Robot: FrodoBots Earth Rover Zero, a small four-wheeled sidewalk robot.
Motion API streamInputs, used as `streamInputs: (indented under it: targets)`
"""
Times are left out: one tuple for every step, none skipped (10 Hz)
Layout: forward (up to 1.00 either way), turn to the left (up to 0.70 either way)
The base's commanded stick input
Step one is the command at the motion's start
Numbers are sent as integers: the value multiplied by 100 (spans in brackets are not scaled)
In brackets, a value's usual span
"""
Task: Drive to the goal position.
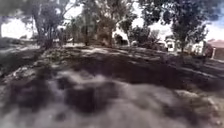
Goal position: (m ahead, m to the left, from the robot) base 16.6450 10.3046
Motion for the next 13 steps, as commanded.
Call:
streamInputs:
  targets:
    - [100,0]
    - [100,1]
    - [100,2]
    - [100,2]
    - [100,0]
    - [100,0]
    - [100,0]
    - [100,0]
    - [100,3]
    - [100,9]
    - [100,15]
    - [100,20]
    - [100,15]
